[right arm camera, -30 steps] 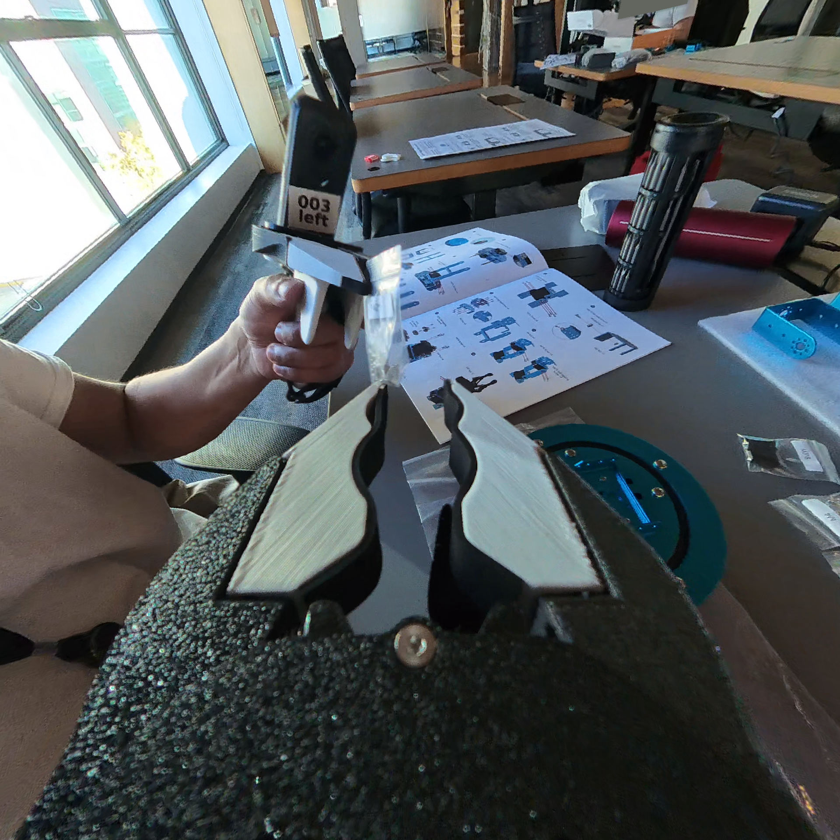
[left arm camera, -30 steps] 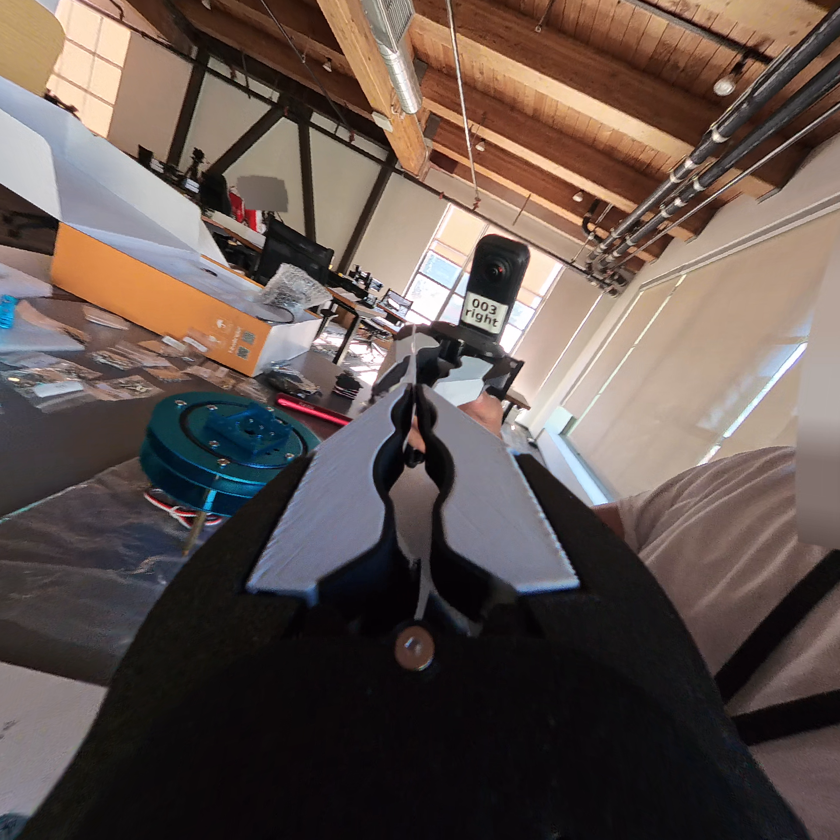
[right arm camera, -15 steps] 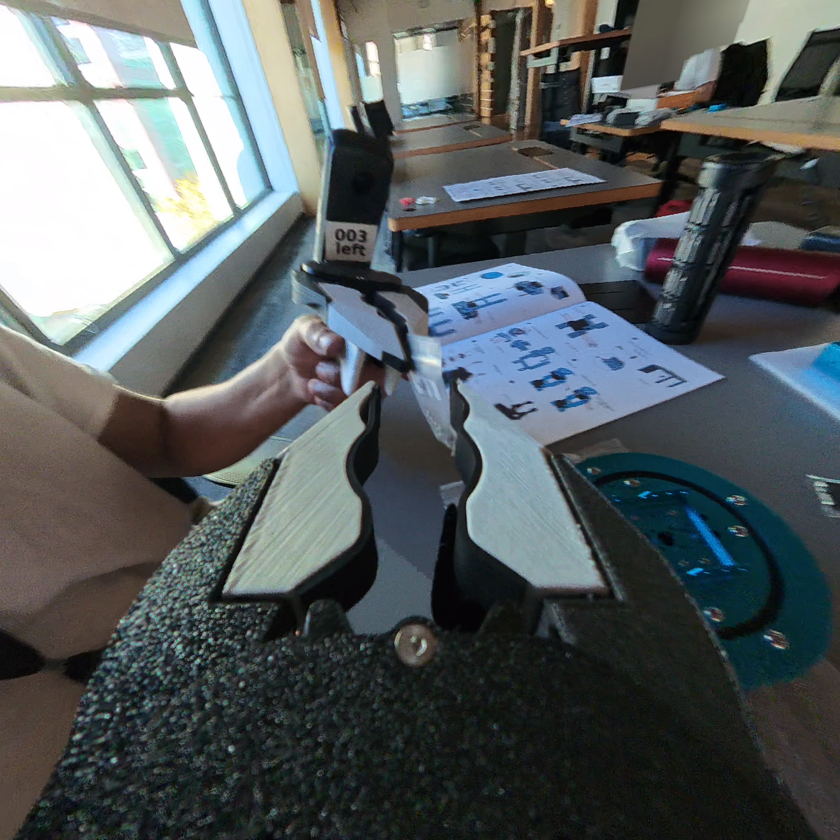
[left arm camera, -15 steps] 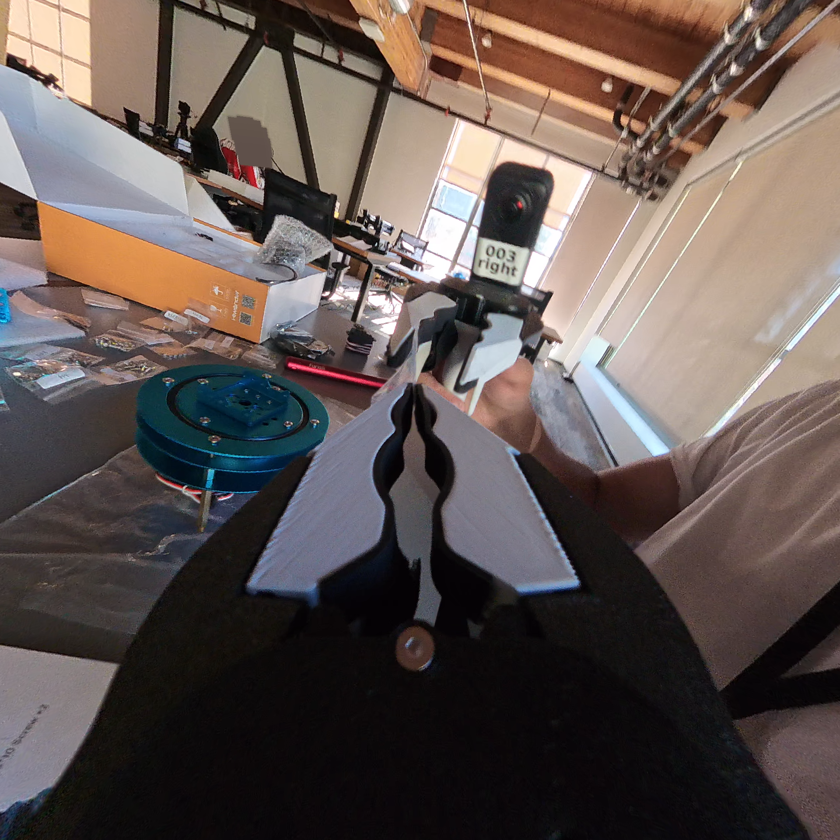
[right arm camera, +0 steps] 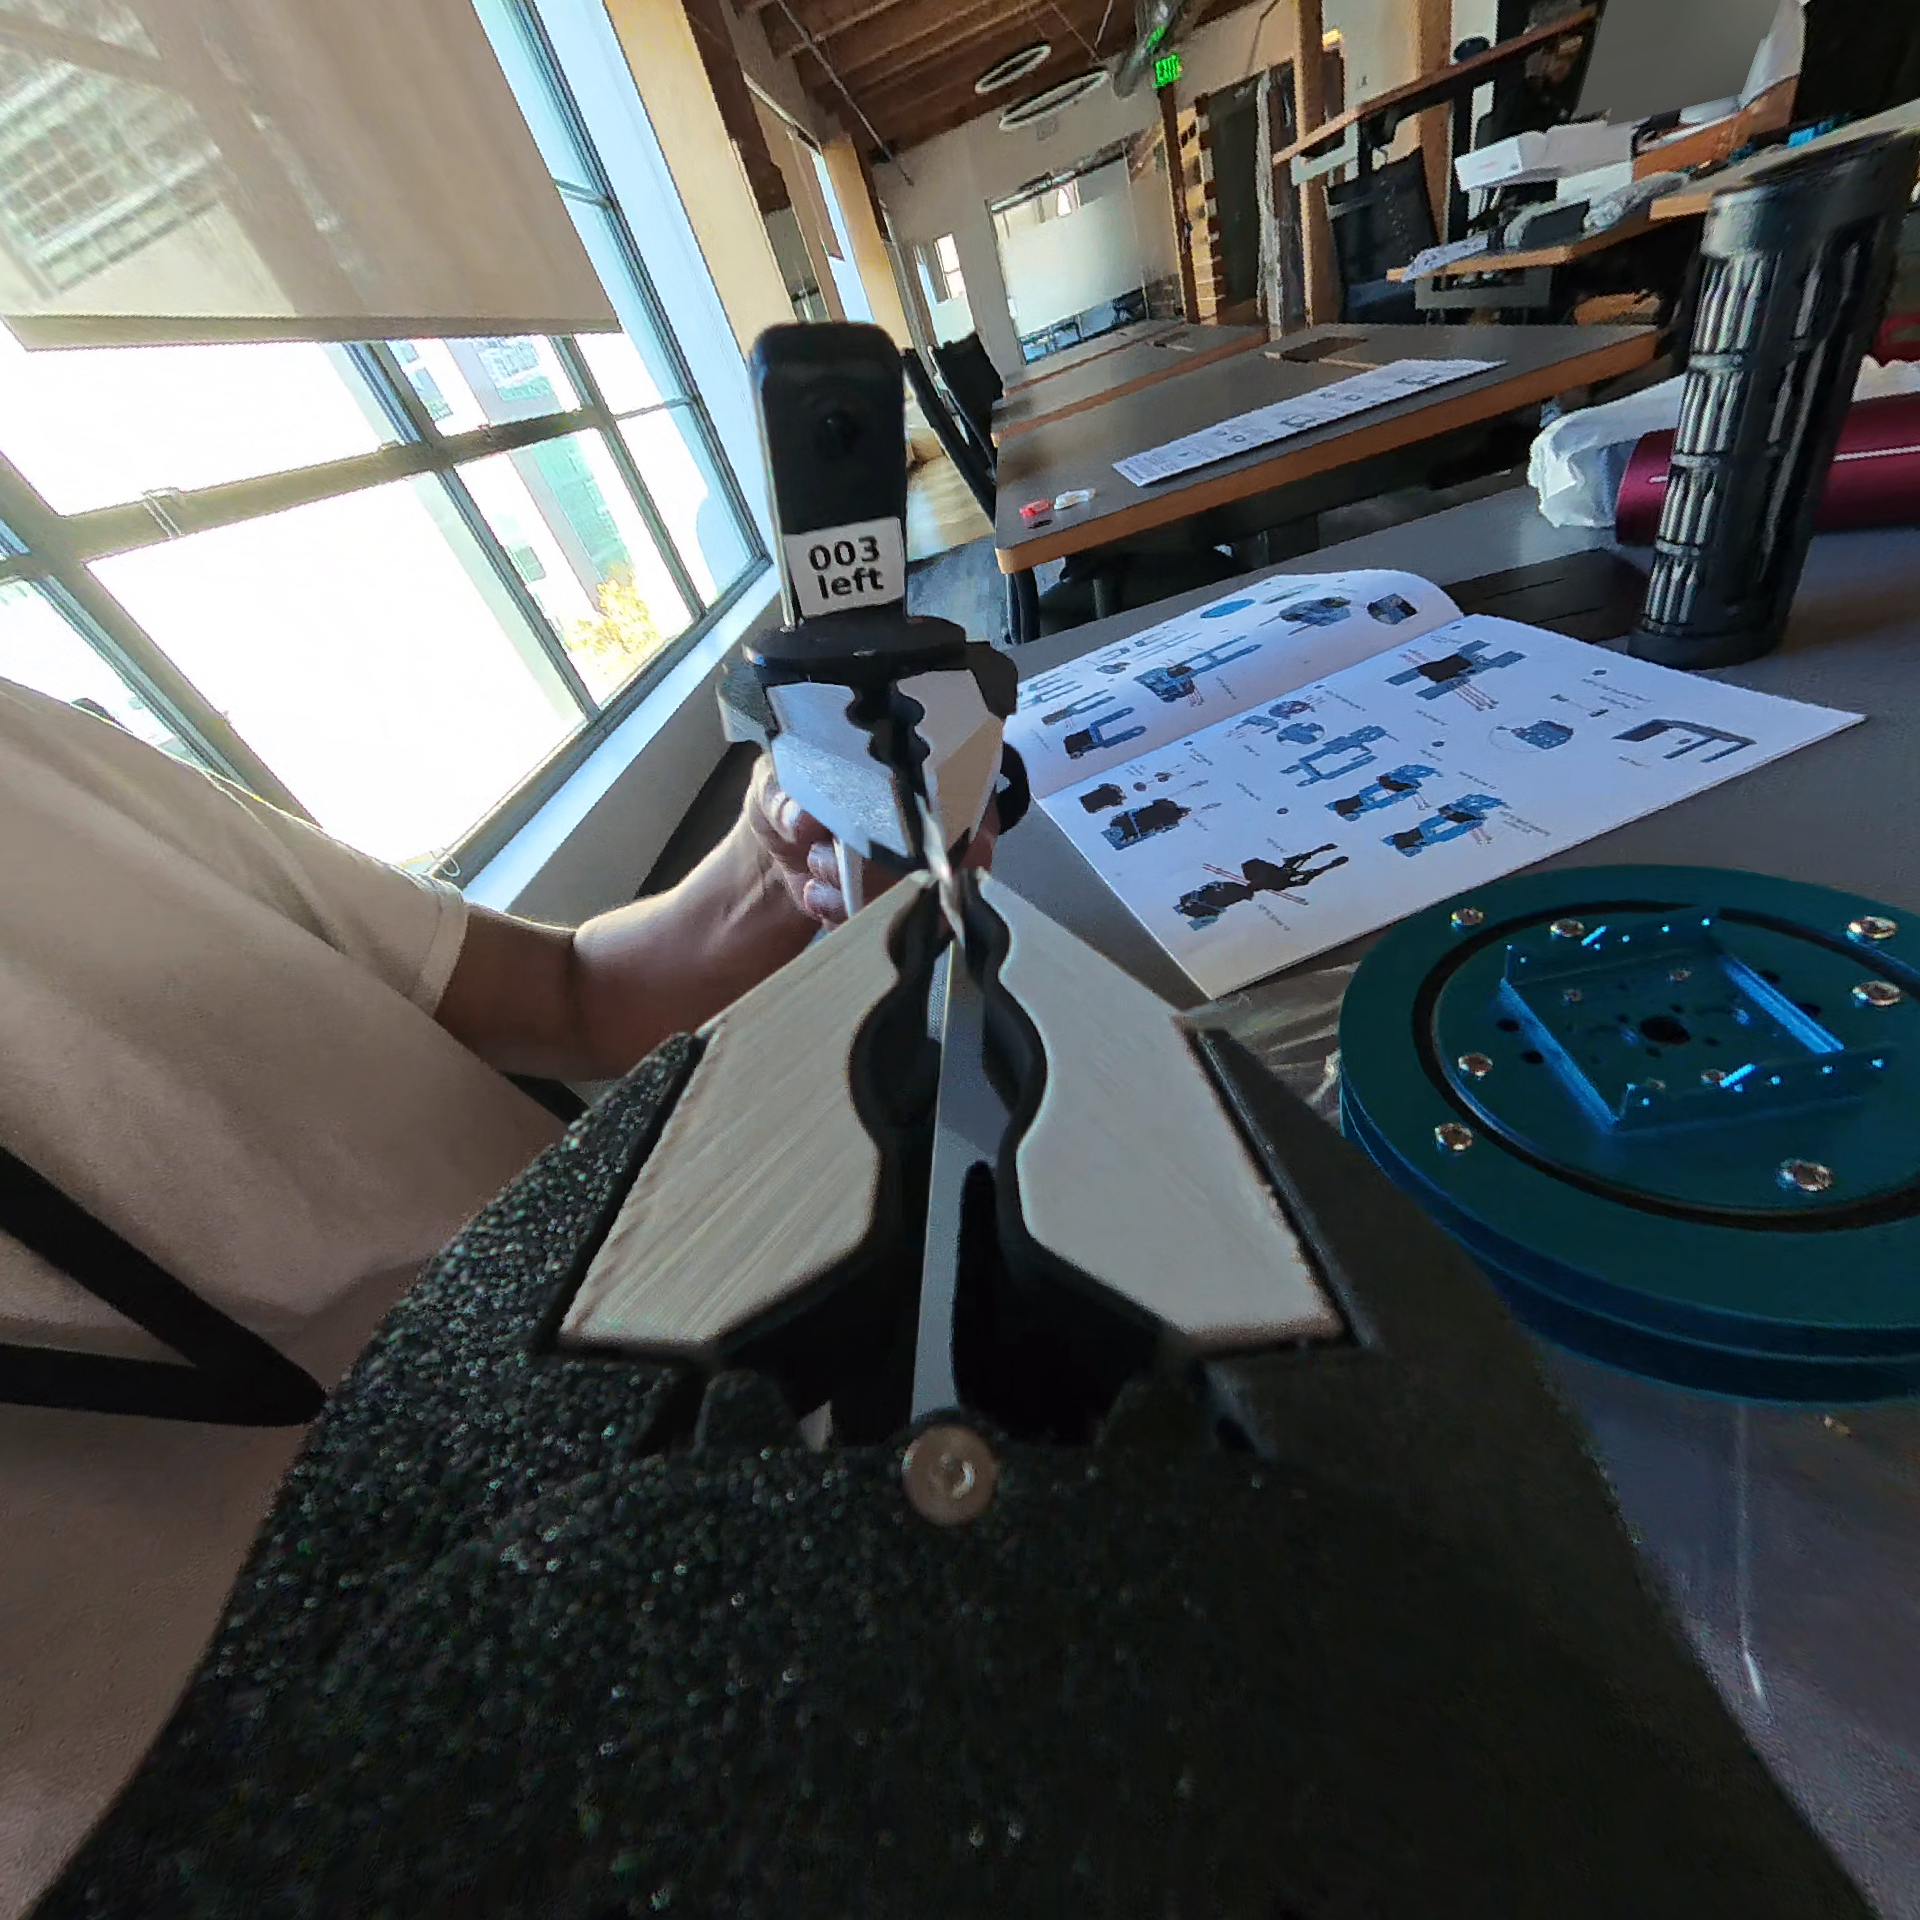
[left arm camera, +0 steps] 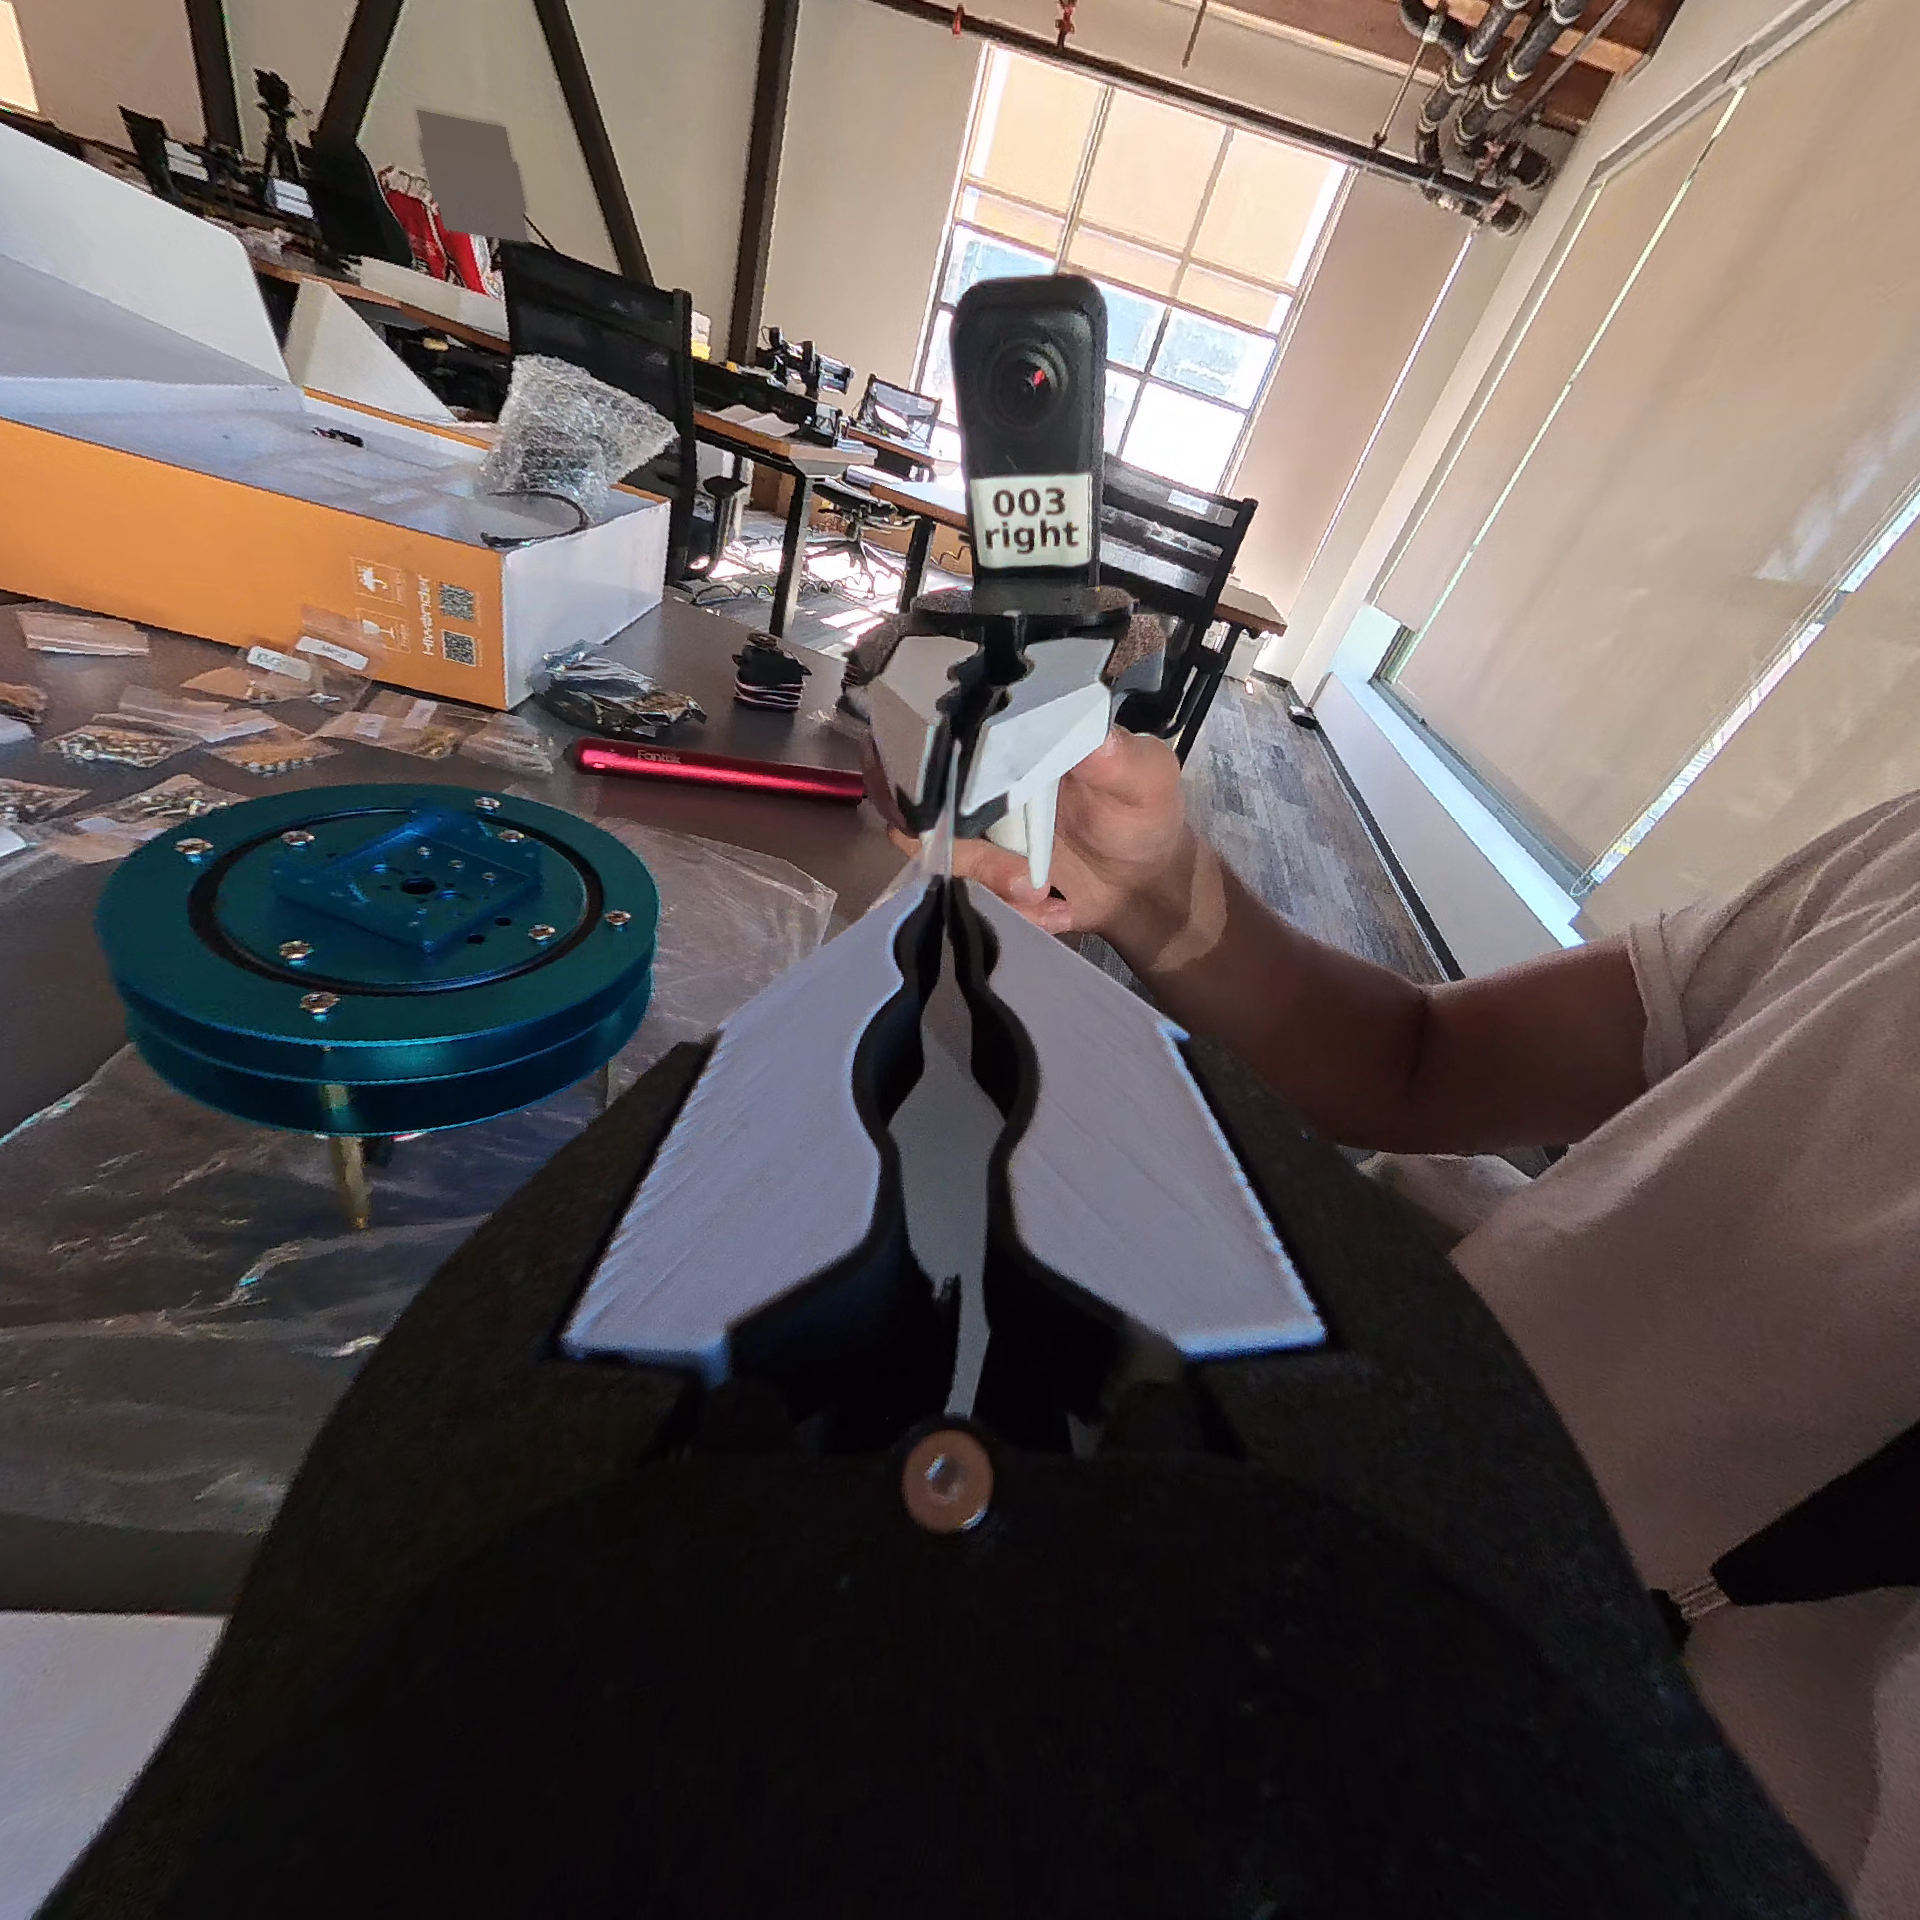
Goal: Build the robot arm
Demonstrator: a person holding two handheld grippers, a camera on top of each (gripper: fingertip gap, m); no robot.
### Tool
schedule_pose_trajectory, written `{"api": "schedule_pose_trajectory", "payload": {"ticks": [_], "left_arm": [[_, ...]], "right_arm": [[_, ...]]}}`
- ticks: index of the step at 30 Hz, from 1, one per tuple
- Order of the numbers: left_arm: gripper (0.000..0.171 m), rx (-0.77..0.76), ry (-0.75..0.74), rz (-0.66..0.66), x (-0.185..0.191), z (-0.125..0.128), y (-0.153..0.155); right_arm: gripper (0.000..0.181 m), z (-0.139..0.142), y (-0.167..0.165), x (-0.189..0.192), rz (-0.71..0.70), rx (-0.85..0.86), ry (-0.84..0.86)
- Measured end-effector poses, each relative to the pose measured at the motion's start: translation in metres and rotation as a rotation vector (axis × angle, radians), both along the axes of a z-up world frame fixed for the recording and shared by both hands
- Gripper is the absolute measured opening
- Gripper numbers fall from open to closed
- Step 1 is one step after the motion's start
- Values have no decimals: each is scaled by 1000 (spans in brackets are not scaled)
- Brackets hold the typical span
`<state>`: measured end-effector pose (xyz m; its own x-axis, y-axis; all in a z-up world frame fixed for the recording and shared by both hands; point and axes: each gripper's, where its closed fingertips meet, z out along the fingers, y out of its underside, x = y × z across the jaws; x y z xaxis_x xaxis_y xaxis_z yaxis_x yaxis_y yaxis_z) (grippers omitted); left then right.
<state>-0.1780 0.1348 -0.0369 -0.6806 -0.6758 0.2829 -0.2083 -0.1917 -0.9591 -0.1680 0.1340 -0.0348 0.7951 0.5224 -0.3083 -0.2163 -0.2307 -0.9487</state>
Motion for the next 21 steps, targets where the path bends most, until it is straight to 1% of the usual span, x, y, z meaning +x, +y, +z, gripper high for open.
{"api": "schedule_pose_trajectory", "payload": {"ticks": [2, 4, 6, 8, 10, 12, 14, 21], "left_arm": [[0, 24, 4, -2, 1, -4, -5], [0, 42, 0, 23, 4, -6, -4], [1, 14, -11, 41, 9, -4, -3], [0, 8, -18, 11, 10, -6, -6], [0, 22, -17, 18, 17, -10, -4], [0, 25, -5, 10, 22, -15, -5], [0, 16, 4, -1, 27, -18, -4], [0, 24, 34, -15, 40, -31, -4]], "right_arm": [[0, -5, -2, -1, 4, -7, -8], [0, -9, -3, 1, -1, -13, -7], [0, -12, -4, 4, -1, -11, 11], [0, -13, -4, 7, 3, -2, 36], [0, -14, -4, 12, 6, 2, 35], [8, -10, -4, 17, 0, 34, 70], [0, -13, -4, 16, 33, 16, 92], [0, -23, 3, 30, -46, 24, 71]]}}
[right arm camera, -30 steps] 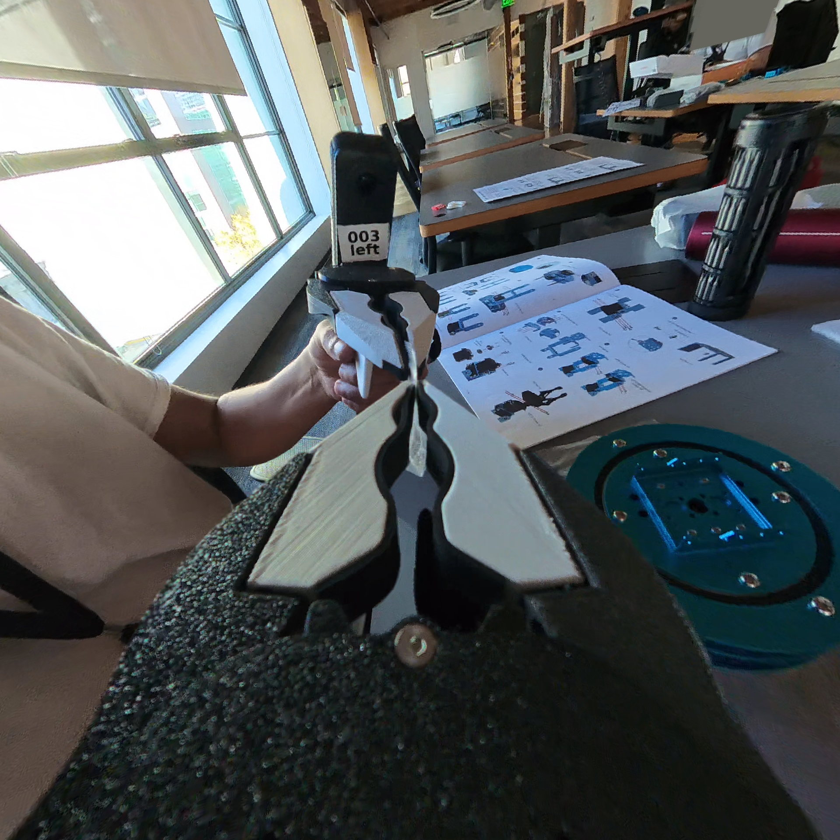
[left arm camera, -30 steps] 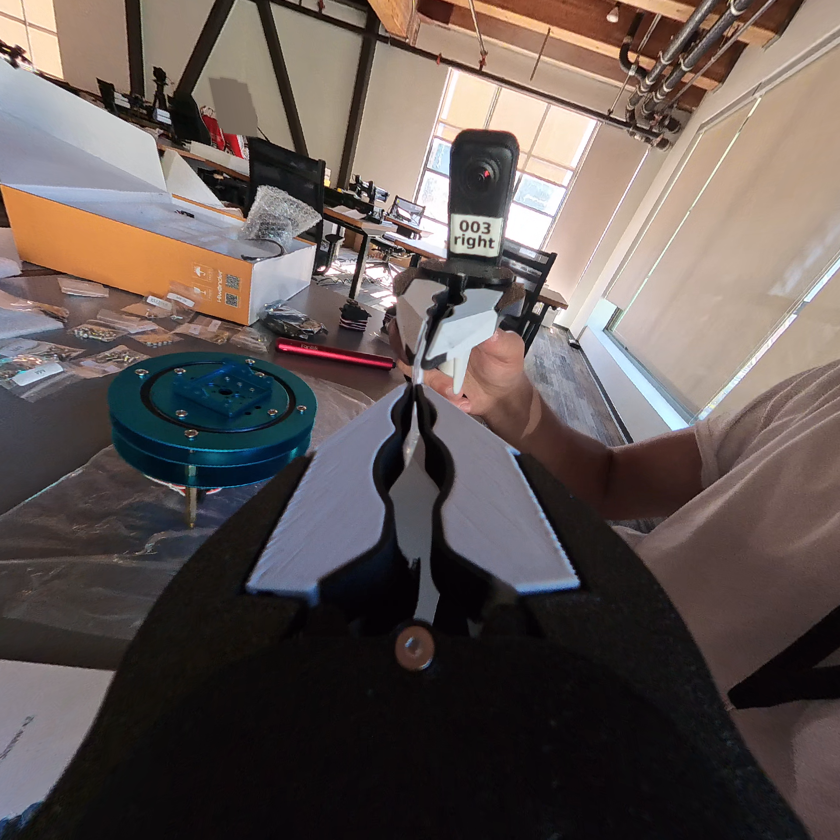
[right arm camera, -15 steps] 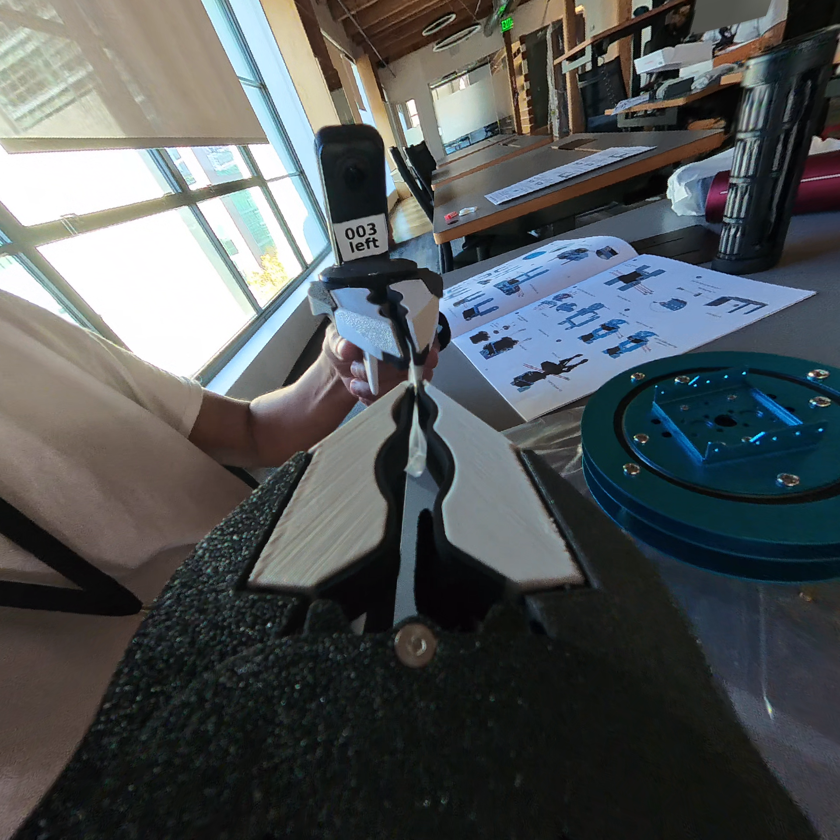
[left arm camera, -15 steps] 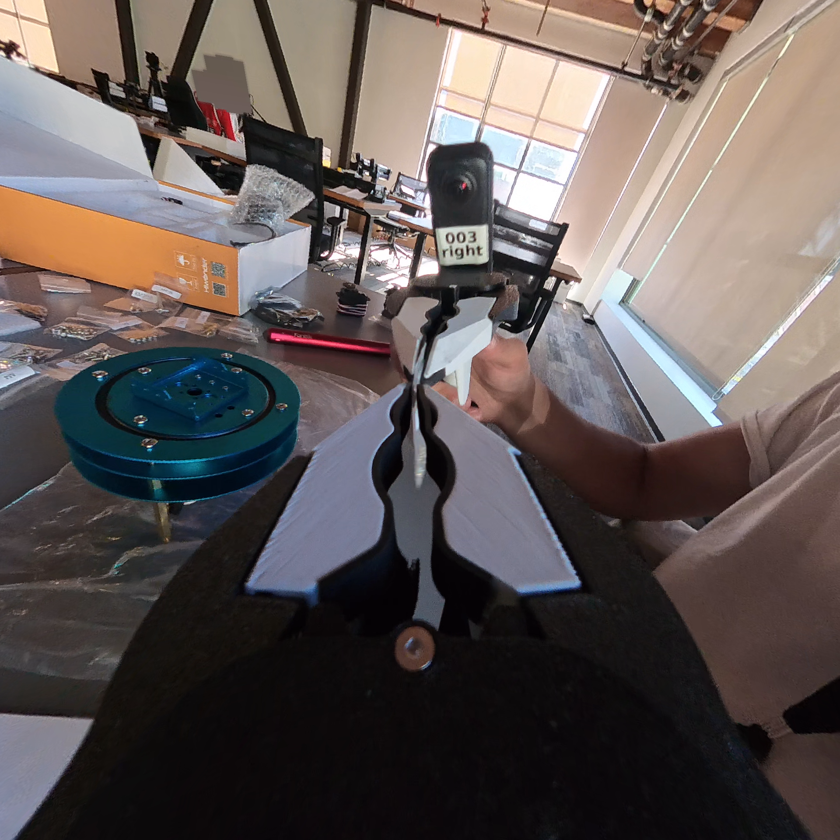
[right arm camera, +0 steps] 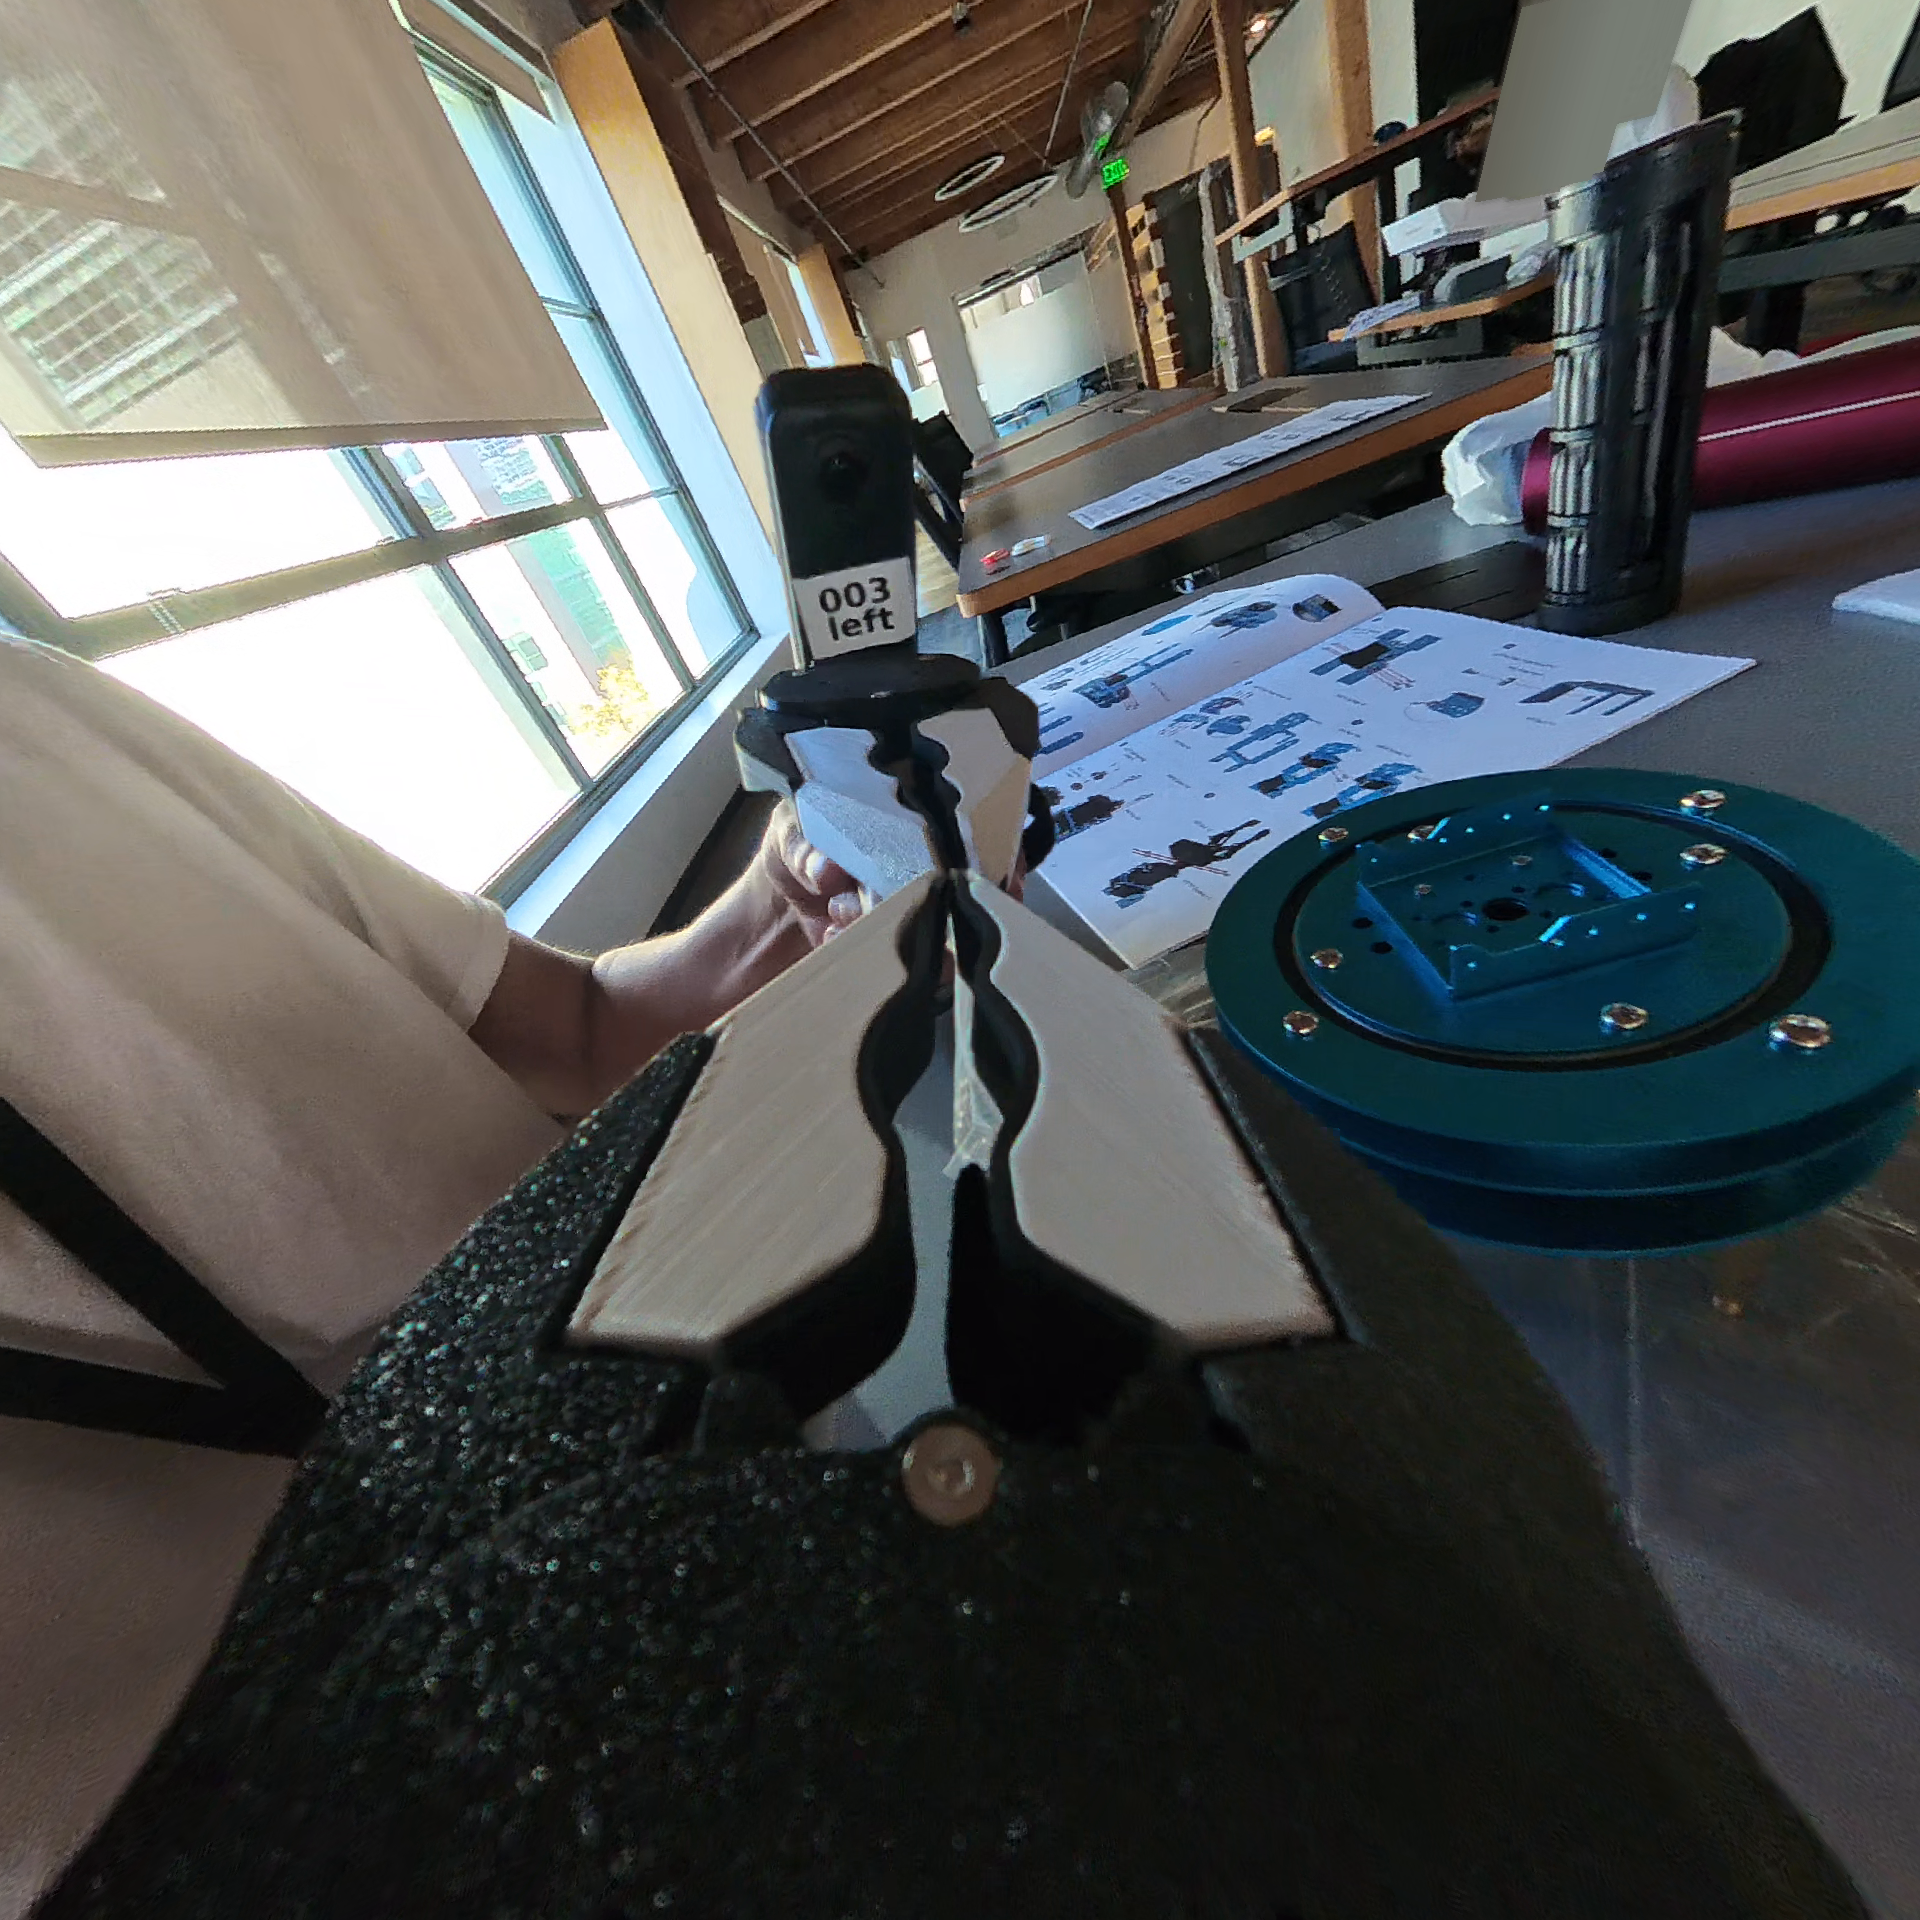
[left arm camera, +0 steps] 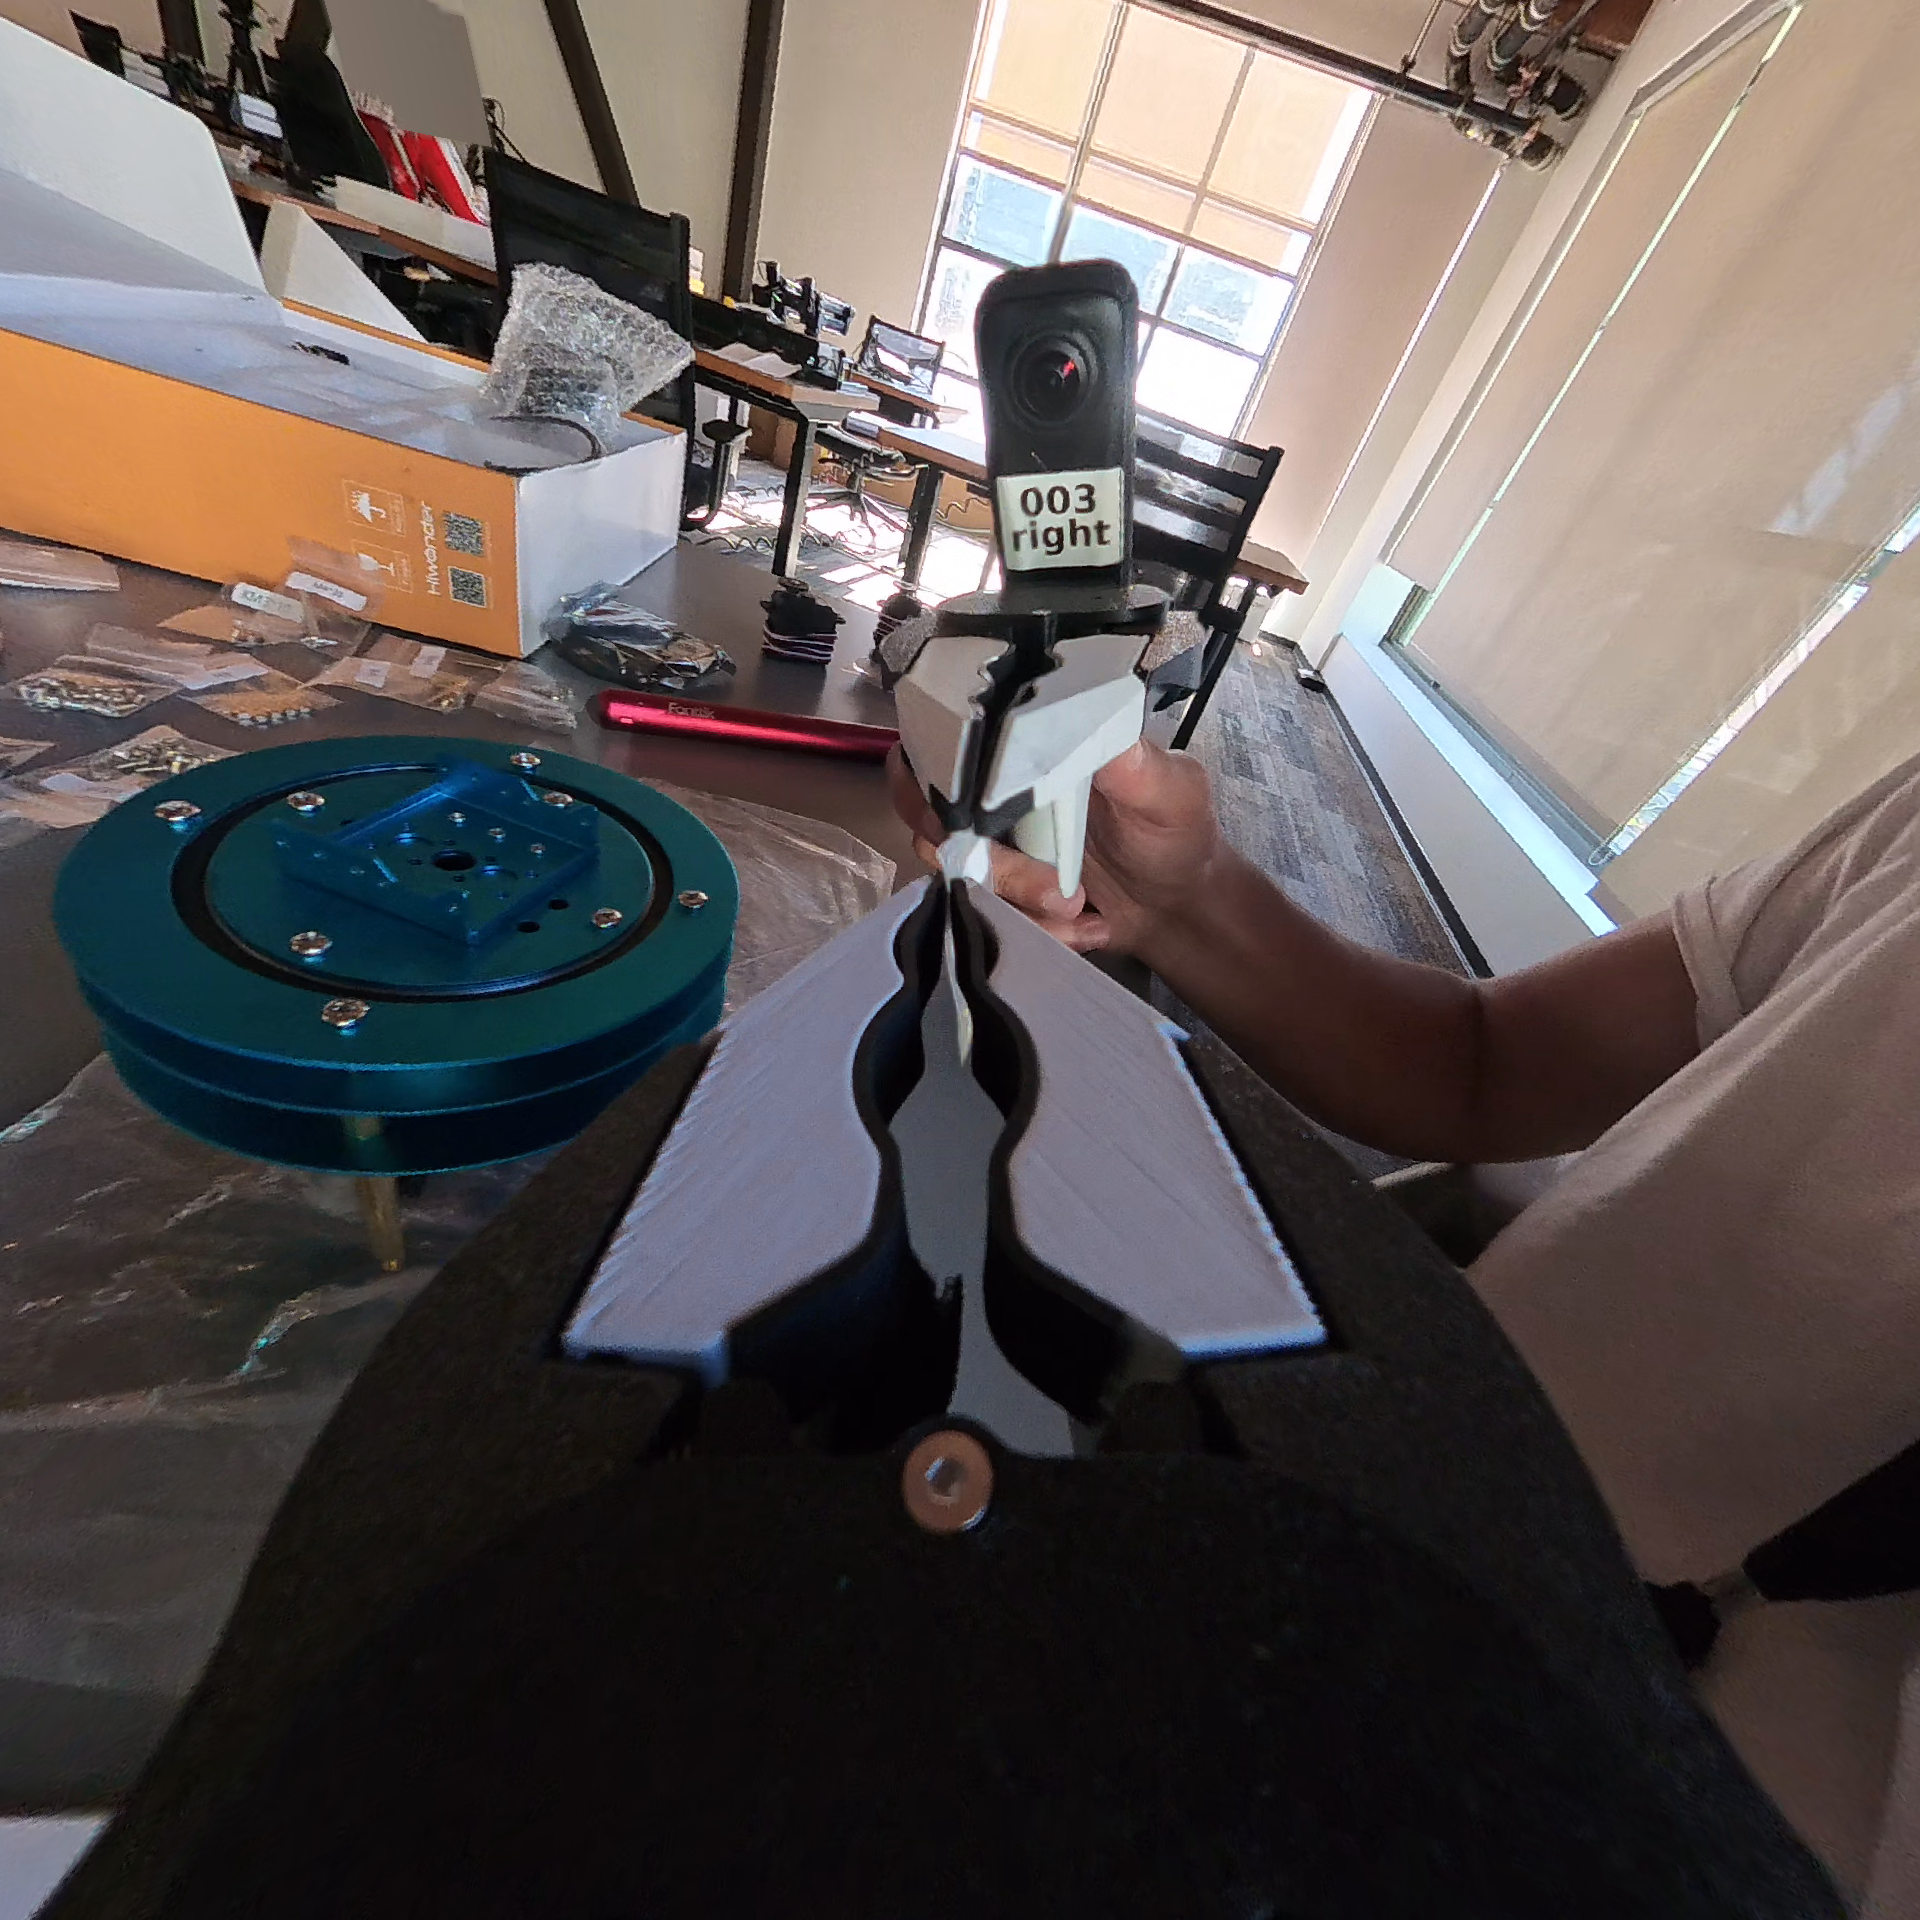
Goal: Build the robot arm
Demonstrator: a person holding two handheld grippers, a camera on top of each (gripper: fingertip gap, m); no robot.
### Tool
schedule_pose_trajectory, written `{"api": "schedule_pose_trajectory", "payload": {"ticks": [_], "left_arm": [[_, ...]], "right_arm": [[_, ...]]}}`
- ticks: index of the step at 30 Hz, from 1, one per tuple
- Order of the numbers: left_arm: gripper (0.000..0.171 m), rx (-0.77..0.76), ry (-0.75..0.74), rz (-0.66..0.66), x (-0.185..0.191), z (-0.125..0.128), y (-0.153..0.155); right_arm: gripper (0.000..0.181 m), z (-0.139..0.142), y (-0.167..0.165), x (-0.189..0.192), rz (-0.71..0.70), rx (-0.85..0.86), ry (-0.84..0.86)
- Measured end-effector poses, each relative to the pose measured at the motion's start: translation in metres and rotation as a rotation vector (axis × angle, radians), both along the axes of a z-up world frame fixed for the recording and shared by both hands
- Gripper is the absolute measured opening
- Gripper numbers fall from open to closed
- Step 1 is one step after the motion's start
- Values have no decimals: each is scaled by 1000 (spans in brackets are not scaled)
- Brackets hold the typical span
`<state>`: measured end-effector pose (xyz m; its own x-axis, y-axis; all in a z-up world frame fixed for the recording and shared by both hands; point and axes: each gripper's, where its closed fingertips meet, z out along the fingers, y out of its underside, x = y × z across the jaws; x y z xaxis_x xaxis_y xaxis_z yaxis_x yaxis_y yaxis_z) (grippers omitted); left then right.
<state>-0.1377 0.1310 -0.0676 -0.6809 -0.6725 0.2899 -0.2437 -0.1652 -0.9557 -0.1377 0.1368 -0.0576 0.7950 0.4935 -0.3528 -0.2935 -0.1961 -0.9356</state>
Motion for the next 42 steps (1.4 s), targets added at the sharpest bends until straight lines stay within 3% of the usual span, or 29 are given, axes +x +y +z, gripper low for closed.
{"api": "schedule_pose_trajectory", "payload": {"ticks": [7, 11, 13, 19, 33, 42], "left_arm": [[0, -18, 0, -10, 5, -1, -2], [0, -24, -10, 7, 5, 1, 4], [0, -26, -3, 0, 4, 0, 6], [0, -65, 4, -12, 3, -1, 9], [0, -45, -12, -37, 1, -3, 3], [0, 55, -29, -13, 0, -9, -2]], "right_arm": [[0, 0, 1, 10, -30, -3, 6], [9, -10, 4, 10, -55, -33, -56], [0, -11, 4, 6, -41, -38, -75], [0, -11, 6, 5, -37, -49, -61], [0, -10, 3, 6, -27, -42, -25], [0, -22, 6, 6, -38, -101, -71]]}}
